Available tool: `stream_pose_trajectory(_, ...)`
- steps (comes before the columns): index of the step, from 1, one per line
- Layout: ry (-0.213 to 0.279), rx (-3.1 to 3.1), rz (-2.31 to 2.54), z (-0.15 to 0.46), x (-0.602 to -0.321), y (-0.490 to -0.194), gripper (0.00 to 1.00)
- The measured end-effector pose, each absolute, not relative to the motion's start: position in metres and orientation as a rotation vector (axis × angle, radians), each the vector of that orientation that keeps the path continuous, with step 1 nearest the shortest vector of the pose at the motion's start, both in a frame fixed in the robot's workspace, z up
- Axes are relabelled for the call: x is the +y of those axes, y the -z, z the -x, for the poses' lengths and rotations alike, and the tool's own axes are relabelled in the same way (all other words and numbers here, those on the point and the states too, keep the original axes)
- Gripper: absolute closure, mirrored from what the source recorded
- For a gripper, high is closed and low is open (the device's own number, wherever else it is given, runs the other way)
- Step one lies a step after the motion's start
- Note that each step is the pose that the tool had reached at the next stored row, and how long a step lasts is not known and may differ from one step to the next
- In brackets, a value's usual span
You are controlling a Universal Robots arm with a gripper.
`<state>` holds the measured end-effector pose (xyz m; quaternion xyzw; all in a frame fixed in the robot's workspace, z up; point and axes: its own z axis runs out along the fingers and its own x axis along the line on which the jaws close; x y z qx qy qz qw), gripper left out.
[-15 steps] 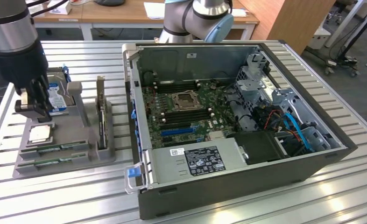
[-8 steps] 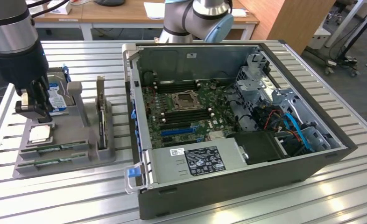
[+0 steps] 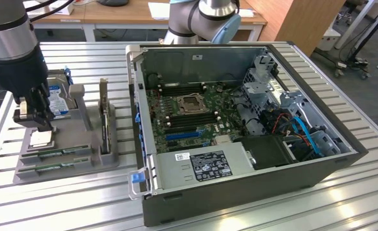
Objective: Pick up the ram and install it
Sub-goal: 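Pick up the ram and move it above insertion slot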
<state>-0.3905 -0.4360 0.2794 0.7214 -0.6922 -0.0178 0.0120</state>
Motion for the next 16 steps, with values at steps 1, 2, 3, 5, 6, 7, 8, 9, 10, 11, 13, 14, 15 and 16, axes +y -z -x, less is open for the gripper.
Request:
stream_pose_trajectory(1,0.056,-2.158,-2.249,0.39,-0.438,-0.279,0.64)
stream_pose_trajectory(2,0.056,-2.158,-2.249,0.391,-0.439,-0.279,0.64)
stream_pose_trajectory(3,0.056,-2.158,-2.249,0.391,-0.44,-0.279,0.64)
stream_pose_trajectory(5,0.056,-2.158,-2.249,0.391,-0.442,-0.279,0.64)
stream_pose_trajectory(6,0.056,-2.158,-2.249,0.391,-0.442,-0.279,0.64)
stream_pose_trajectory(7,0.056,-2.158,-2.25,0.391,-0.443,-0.279,0.64)
stream_pose_trajectory(8,0.057,-2.159,-2.25,0.391,-0.444,-0.279,0.64)
stream_pose_trajectory(9,0.057,-2.159,-2.25,0.391,-0.444,-0.279,0.64)
stream_pose_trajectory(10,0.057,-2.159,-2.25,0.391,-0.445,-0.279,0.64)
stream_pose_trajectory(11,0.057,-2.159,-2.25,0.391,-0.446,-0.279,0.64)
stream_pose_trajectory(13,0.058,-2.159,-2.25,0.391,-0.449,-0.279,0.64)
stream_pose_trajectory(14,0.058,-2.159,-2.25,0.391,-0.458,-0.279,0.64)
stream_pose_trajectory(15,0.058,-2.159,-2.25,0.391,-0.463,-0.279,0.64)
stream_pose_trajectory(16,0.058,-2.159,-2.25,0.391,-0.463,-0.279,0.64)
